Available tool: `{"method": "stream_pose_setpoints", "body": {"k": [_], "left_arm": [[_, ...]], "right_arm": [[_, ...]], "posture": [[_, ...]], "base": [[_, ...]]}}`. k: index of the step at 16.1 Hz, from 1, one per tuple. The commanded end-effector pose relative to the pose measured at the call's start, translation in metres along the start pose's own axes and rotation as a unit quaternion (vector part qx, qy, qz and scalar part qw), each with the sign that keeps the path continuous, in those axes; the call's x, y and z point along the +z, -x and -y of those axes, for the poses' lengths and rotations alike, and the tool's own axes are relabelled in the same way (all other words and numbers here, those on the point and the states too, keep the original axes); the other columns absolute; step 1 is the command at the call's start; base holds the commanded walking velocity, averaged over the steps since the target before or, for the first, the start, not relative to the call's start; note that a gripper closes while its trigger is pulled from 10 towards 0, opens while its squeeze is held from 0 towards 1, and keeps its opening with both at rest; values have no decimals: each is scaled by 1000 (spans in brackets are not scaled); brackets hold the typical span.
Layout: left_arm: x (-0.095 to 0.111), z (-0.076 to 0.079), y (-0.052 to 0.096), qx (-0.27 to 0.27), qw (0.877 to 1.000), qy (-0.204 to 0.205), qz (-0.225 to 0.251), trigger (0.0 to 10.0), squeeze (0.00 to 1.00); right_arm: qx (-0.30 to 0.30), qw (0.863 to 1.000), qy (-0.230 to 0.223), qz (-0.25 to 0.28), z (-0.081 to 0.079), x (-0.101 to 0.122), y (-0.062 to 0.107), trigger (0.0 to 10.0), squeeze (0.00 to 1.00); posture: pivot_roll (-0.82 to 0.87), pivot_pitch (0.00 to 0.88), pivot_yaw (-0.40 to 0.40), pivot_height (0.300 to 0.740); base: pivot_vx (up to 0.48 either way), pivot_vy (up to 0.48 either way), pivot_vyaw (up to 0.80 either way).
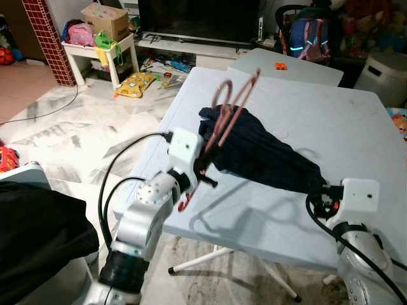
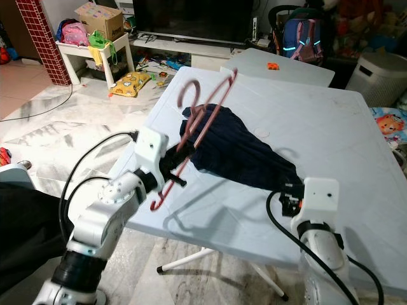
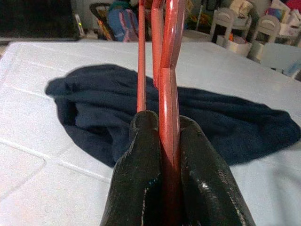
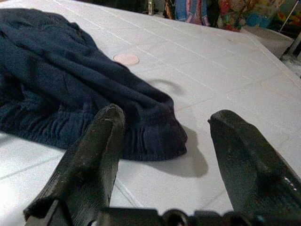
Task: Hang hanger
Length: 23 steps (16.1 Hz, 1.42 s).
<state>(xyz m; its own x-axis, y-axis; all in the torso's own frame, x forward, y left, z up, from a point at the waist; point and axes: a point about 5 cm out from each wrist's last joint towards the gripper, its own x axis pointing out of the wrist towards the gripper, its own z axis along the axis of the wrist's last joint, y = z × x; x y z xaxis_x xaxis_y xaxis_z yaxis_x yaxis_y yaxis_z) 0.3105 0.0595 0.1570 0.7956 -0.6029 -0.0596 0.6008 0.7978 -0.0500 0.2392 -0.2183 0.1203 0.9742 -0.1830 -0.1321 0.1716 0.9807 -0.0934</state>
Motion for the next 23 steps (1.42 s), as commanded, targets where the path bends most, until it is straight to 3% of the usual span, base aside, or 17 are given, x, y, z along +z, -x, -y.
{"method": "stream_pose_setpoints", "body": {"k": [1, 8, 11, 23], "left_arm": [[7, 4, 0, -8, 1000, -5, 10, 10000, 0], [8, 4, -1, -5, 1000, -9, 7, 10000, 0], [1, 5, 0, -9, 1000, -12, -5, 10000, 0], [-19, 2, 2, -10, 999, -26, -41, 10000, 0]], "right_arm": [[-3, 1000, 1, 8, 2, 3, 1, 10000, 0], [-3, 1000, 2, 12, 1, 6, -3, 10000, 0], [-13, 1000, 0, 26, 8, 9, 2, 10000, 0], [-11, 1000, -1, 21, 7, 8, -1, 10000, 0]], "posture": [[49, 0, -55, 740], [49, 0, -55, 740], [41, 0, -51, 740], [41, 0, -56, 740]], "base": [[0, 0, 0], [-243, 0, 0], [-287, 0, 0], [-281, 0, 0]]}}
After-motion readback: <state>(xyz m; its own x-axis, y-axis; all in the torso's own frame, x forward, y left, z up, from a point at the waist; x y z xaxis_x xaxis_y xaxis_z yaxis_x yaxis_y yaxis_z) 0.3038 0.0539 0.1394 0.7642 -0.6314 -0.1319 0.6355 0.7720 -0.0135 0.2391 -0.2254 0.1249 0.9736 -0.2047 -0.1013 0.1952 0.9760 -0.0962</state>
